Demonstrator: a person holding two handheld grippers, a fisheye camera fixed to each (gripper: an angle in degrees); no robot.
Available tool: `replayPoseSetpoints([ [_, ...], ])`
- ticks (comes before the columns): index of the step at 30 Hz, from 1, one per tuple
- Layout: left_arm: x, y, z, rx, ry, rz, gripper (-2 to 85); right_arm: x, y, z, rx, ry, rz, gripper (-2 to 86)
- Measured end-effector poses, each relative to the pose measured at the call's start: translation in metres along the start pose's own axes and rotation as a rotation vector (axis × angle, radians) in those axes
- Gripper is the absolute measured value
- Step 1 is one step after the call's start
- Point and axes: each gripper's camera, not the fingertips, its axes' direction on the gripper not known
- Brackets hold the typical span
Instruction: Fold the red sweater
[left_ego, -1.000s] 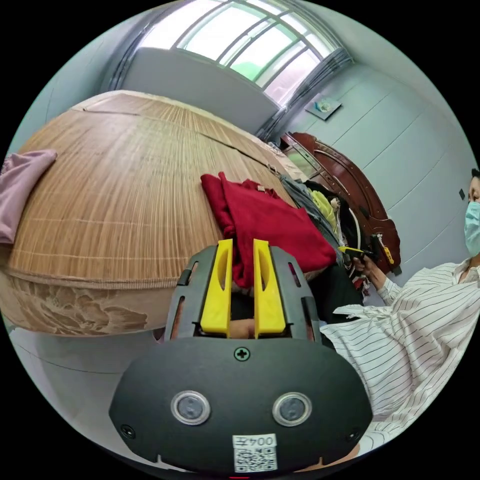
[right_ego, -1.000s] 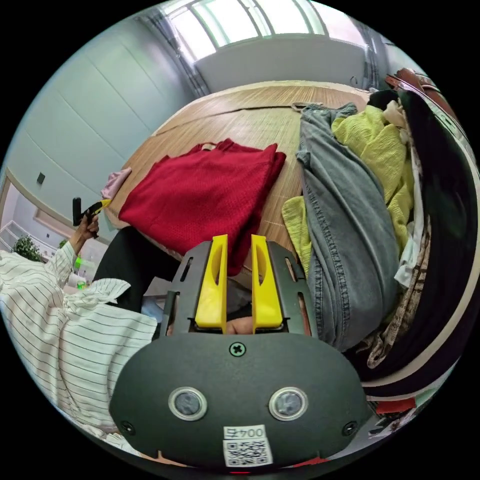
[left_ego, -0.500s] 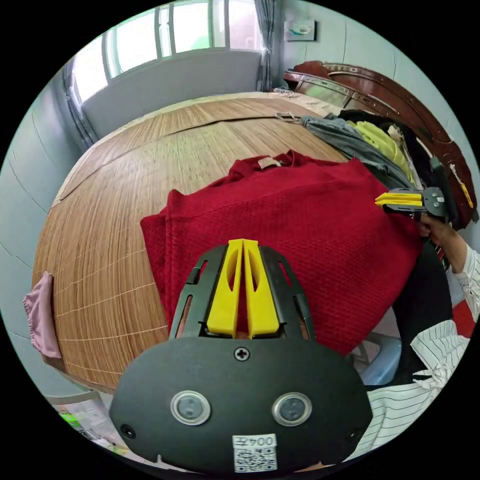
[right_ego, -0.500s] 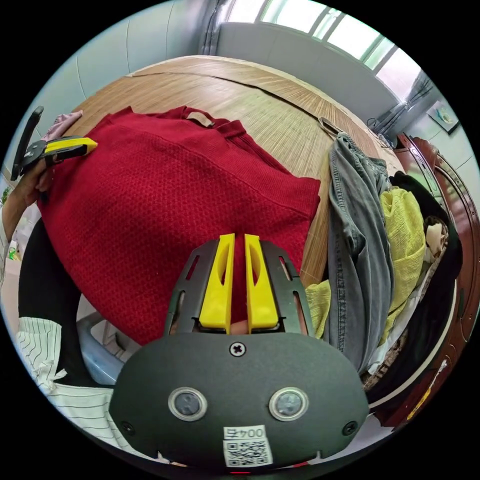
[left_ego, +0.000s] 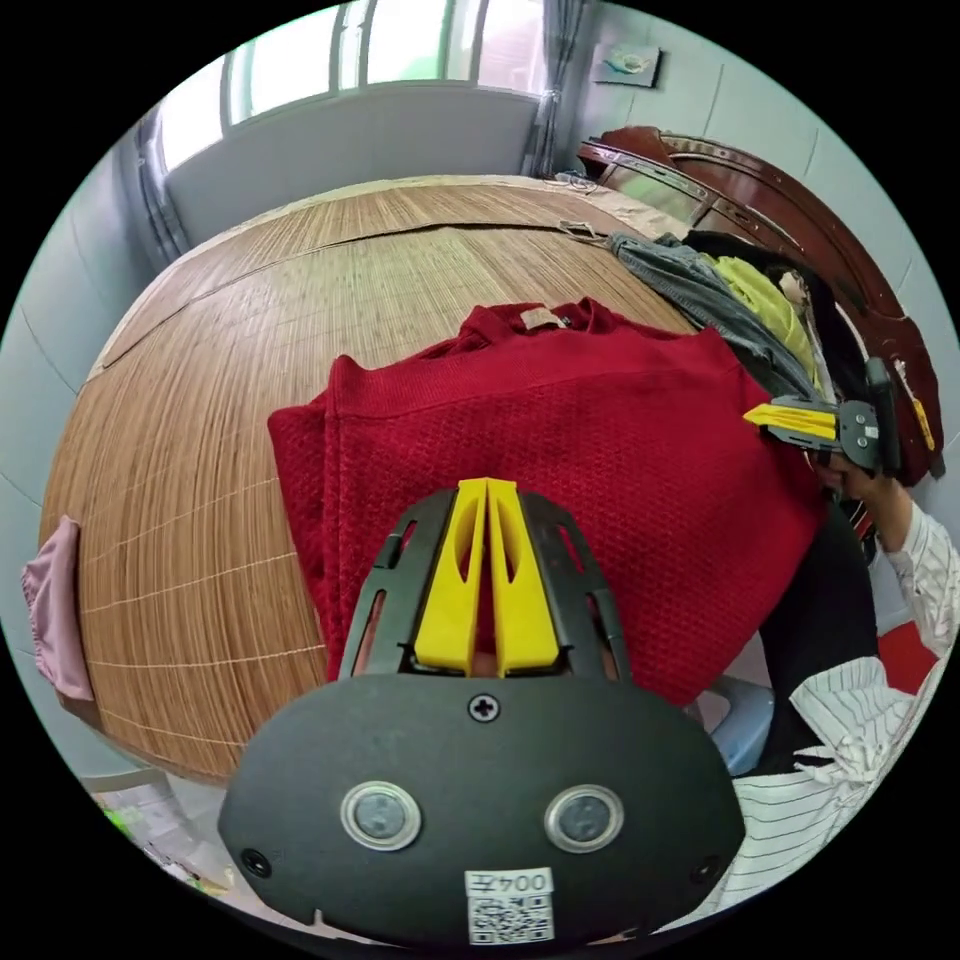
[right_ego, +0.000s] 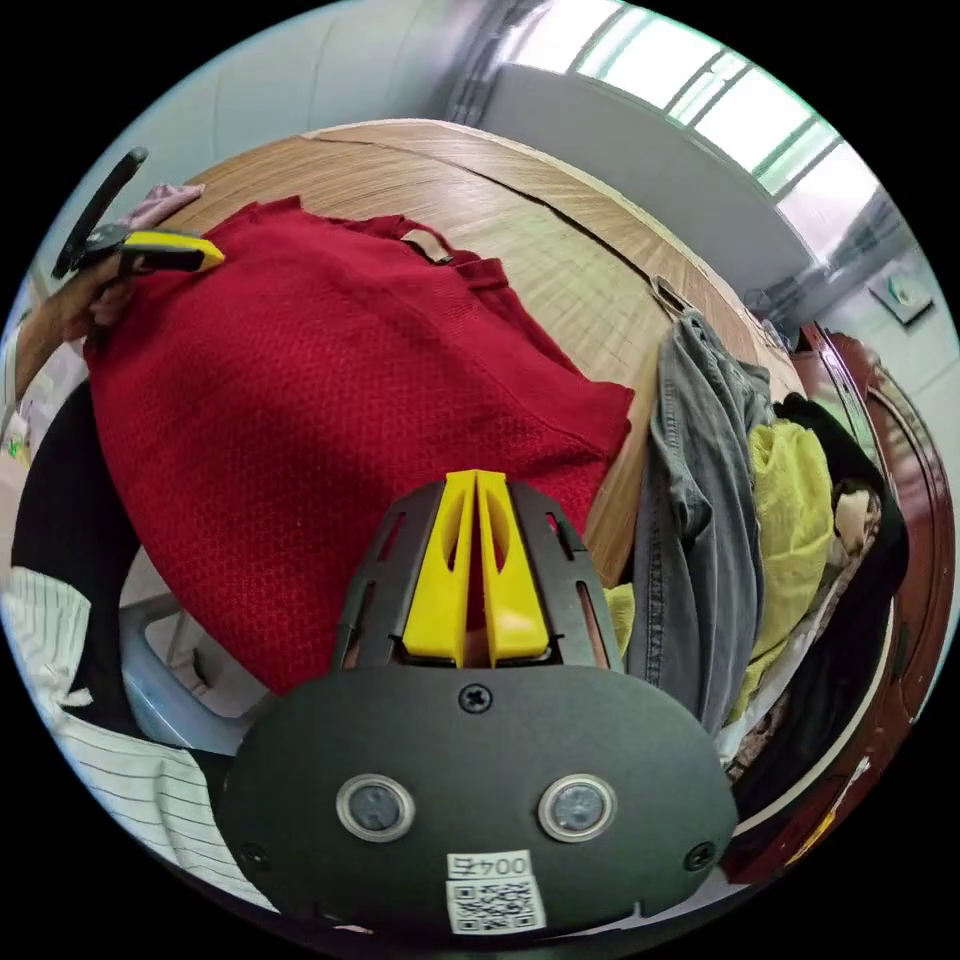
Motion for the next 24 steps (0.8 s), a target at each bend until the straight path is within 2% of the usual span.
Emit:
replayPoseSetpoints([
  [2, -0.006, -0.013, -0.005, 0.079, 0.045, -0.051, 0.2, 0.018, -0.01, -0.014, 0.098, -0.156, 0.116, 0.6],
  [3, -0.005, -0.026, 0.005, 0.058, 0.027, -0.033, 0.2, 0.02, -0.022, -0.017, 0.145, -0.202, 0.143, 1.0],
  [7, -0.008, -0.055, 0.054, -0.056, -0.087, -0.033, 0.2, -0.013, -0.081, 0.008, 0.117, -0.216, 0.034, 4.7],
  [9, -0.025, -0.06, 0.071, -0.09, -0.179, -0.087, 0.2, -0.023, -0.097, 0.025, 0.077, -0.216, 0.001, 5.0],
  [11, -0.045, -0.06, 0.078, -0.123, -0.196, -0.167, 0.2, -0.025, -0.104, 0.046, 0.015, -0.217, -0.017, 5.4],
  [13, -0.069, -0.058, 0.081, -0.139, -0.142, -0.26, 0.2, -0.021, -0.1, 0.075, -0.069, -0.165, -0.048, 5.9],
  [17, -0.104, -0.054, 0.082, -0.136, -0.021, -0.366, 0.4, 0.008, -0.097, 0.083, -0.07, -0.288, 0.037, 6.1],
  [19, -0.103, -0.056, 0.074, -0.107, -0.055, -0.359, 0.4, 0.018, -0.091, 0.073, -0.032, -0.268, 0.029, 6.9],
  [21, -0.088, -0.059, 0.048, 0.008, -0.094, -0.244, 0.3, 0.035, -0.08, 0.06, 0.025, -0.256, 0.059, 6.5],
  [23, -0.087, -0.057, 0.049, -0.024, -0.183, -0.188, 0.3, 0.06, -0.066, 0.058, 0.032, -0.25, 0.124, 6.5],
  [24, -0.098, -0.053, 0.057, -0.073, -0.193, -0.224, 0.3, 0.079, -0.055, 0.063, 0.016, -0.233, 0.173, 6.4],
])
